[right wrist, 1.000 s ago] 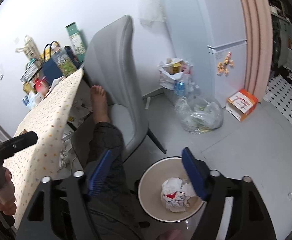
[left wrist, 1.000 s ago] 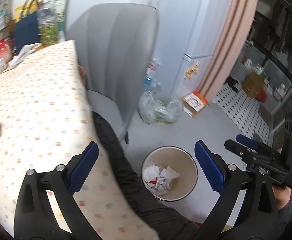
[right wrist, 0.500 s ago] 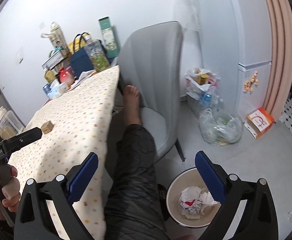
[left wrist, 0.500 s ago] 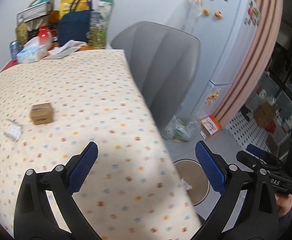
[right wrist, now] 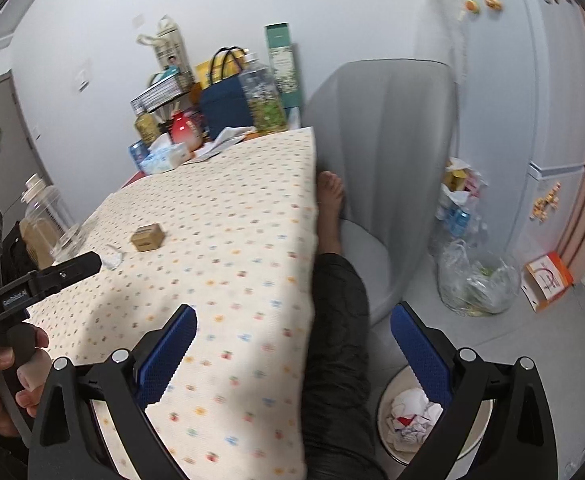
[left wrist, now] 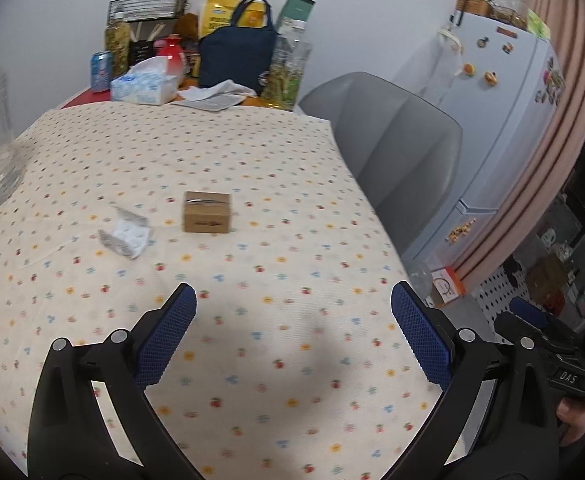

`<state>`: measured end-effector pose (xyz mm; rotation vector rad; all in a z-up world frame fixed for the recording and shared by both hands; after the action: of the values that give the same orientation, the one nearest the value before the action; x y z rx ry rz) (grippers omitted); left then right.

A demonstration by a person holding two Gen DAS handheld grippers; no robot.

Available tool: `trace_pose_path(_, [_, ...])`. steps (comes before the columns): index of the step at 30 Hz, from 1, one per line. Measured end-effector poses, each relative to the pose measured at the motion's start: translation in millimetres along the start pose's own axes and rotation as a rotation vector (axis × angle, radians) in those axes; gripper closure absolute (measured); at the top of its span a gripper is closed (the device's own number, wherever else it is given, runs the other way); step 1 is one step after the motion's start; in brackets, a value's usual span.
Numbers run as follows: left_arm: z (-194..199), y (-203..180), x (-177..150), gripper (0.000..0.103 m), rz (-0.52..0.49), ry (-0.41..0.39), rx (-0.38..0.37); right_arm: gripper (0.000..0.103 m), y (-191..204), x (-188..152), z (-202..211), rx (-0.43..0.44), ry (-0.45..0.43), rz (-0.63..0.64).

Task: Collect trash
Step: 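Move both open tools back over the blister pack and cardboard box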

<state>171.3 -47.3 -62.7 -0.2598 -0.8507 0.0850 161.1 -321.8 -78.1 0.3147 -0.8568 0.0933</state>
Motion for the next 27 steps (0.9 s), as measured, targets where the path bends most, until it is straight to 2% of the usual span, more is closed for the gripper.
trace_pose_path(7, [3, 46, 0, 0.006, 0.062, -0.007, 0.067, 0.008, 38, 7, -15, 0.040, 0.011, 0.048])
trace_pose_path(14, [-7, 75, 3, 0.006, 0.104, -0.003, 0.109, 0.008, 63, 12, -33, 0.073, 0.022, 0.082])
trace_pose_path(24, [-32, 96, 26, 0.006, -0.005, 0.042, 0.239, 0.008, 71, 21, -54, 0.089, 0.036, 0.109])
trace_pose_path(27, [-40, 102, 32, 0.006, -0.028, 0.060, 0.251, 0.008, 77, 23, -61, 0.086, 0.045, 0.138])
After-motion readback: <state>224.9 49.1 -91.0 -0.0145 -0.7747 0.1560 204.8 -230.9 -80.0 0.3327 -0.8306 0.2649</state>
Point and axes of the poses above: each gripper's, at about its wrist camera, not at the fingertips, and z roughly against the way its jaws point, y to its left, x to its top, the point moved 3 cm from there along -z, roughly the way its jaws point, and after that the axes turned 1 degree about -y, right-handed, at the moved point
